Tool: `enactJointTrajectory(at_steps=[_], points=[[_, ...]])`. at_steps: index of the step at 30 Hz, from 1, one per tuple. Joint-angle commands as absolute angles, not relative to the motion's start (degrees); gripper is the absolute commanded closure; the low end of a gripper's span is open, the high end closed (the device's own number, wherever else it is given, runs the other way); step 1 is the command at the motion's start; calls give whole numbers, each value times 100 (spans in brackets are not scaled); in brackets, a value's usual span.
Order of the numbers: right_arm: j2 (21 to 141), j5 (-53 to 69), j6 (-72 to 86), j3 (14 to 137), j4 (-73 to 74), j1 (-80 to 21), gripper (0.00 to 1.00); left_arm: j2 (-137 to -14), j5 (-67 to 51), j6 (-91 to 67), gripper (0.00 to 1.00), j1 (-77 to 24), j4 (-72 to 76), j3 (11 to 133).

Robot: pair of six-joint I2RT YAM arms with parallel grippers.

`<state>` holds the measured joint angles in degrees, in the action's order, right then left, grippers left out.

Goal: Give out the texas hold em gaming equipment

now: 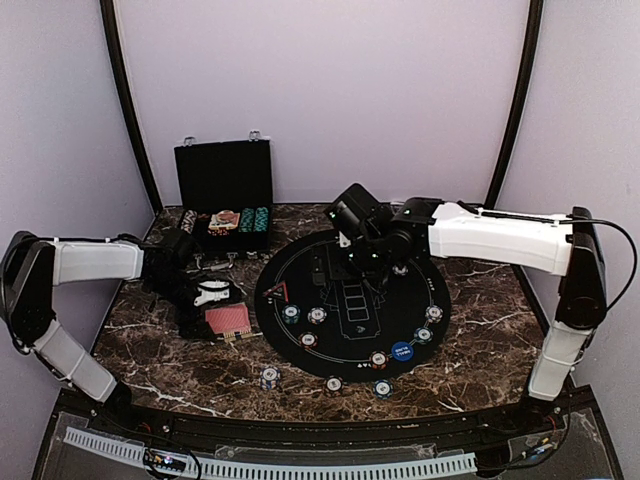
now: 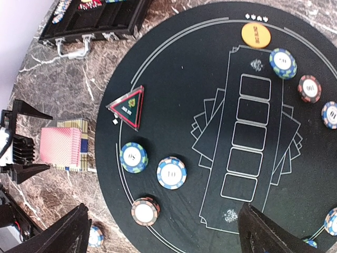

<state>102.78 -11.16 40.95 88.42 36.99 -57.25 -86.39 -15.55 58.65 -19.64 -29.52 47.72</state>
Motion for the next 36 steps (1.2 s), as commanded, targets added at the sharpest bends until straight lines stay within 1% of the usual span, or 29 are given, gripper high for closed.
enactJointTrajectory(at_steps=[1,20,26,33,36], points=[[10165,-1057,4206,8678,3439,-5791,1,-8689,-1560,5775,1,-2027,-2936,4812],[10205,-919,4186,8542,3310,-5792,1,-9165,-1297,5420,1,-2048,-2519,4905],[10183,-888,4180,8470,3258,-5792,4,-9346,-1241,5492,1,-2048,-2791,5041],[10200,-876,4138,8455,3241,-5792,7,-9197,-1286,5584,1,-2048,-2778,4890],[10215,-869,4131,8455,3235,-5789,9,-9129,-1289,5585,5,-2048,-2738,4843]])
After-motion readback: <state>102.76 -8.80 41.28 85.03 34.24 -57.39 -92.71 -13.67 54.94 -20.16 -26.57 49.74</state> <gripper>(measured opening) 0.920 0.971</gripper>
